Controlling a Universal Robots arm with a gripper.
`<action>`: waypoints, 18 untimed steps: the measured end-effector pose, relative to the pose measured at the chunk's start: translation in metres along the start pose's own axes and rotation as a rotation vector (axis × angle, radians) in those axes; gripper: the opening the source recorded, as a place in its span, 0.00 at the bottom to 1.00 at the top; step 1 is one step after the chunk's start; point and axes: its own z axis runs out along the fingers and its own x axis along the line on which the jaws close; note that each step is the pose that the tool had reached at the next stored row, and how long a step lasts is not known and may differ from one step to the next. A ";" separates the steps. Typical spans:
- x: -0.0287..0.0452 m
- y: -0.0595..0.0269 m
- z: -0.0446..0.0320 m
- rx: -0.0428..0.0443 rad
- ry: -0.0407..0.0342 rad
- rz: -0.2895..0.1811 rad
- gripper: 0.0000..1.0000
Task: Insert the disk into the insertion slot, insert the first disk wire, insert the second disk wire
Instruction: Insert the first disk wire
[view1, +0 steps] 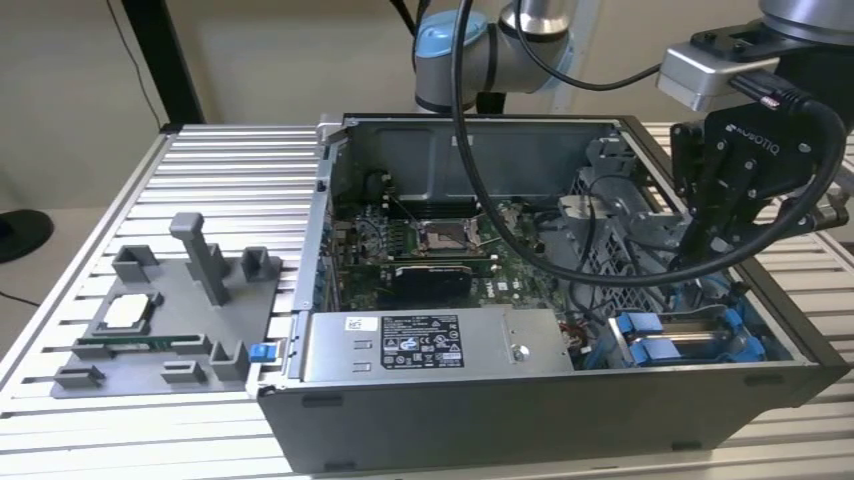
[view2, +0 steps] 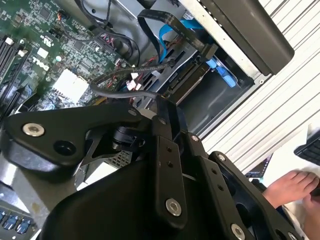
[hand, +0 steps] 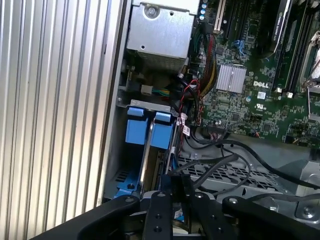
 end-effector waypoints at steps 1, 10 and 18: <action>0.0000 0.0000 0.0000 0.0000 0.0000 0.000 0.00; 0.0000 0.0000 0.0000 0.0001 -0.0006 0.000 0.00; 0.0017 -0.0044 0.0003 -0.0014 -0.0008 0.000 0.00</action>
